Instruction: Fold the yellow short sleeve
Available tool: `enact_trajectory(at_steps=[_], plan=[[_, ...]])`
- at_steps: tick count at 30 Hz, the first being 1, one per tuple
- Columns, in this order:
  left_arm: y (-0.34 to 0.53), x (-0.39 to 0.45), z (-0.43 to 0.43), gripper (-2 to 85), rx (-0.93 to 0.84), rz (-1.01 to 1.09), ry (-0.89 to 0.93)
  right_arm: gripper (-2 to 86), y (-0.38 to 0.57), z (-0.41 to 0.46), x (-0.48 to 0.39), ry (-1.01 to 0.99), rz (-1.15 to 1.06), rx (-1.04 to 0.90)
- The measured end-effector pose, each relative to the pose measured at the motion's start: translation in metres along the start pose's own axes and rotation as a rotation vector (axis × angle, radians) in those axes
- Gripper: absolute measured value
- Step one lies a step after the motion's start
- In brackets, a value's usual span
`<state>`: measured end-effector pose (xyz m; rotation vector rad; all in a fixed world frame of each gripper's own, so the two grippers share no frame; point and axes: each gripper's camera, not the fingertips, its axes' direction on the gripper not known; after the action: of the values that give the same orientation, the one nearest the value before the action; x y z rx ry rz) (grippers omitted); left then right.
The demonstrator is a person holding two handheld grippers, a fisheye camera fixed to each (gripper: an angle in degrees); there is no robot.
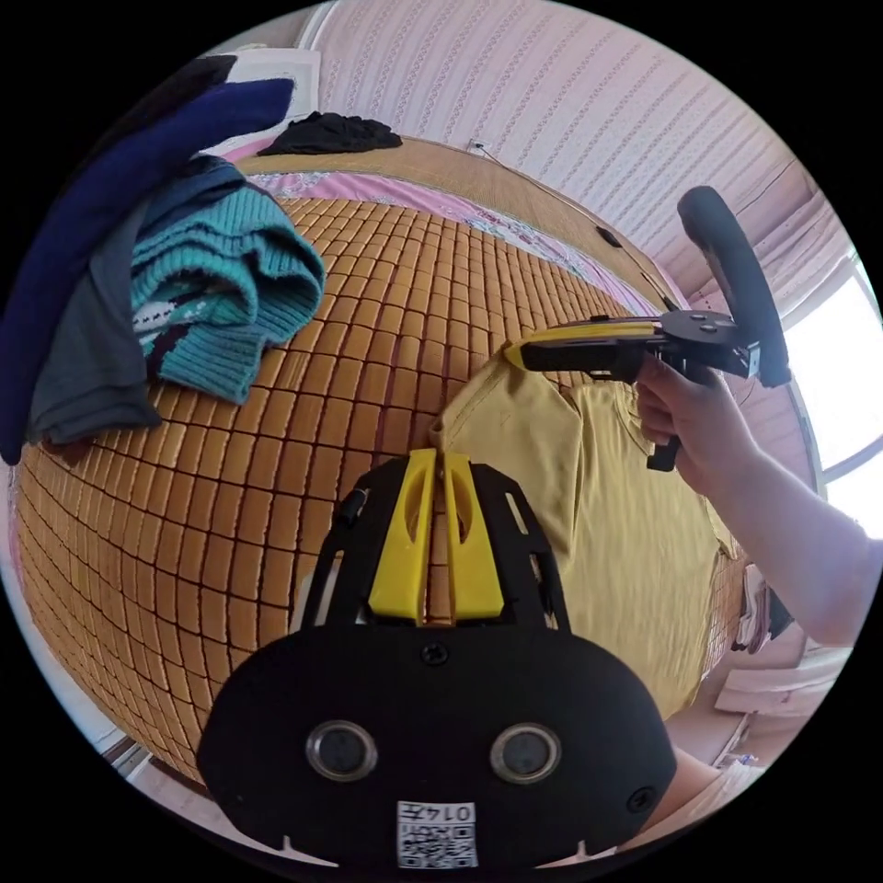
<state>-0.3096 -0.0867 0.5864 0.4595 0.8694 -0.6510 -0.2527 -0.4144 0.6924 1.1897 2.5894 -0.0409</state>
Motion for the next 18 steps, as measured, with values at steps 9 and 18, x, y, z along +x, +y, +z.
enact_trajectory(at_steps=[9,18], plan=[[0.035,-0.018,-0.073,-0.4,0.030,-0.186,-0.010,4.8,-0.066,0.017,-0.077,-0.076,-0.179,-0.110],[0.027,-0.015,-0.117,3.0,-0.021,-0.213,-0.065,6.6,-0.058,-0.038,-0.066,-0.150,-0.026,0.000]])
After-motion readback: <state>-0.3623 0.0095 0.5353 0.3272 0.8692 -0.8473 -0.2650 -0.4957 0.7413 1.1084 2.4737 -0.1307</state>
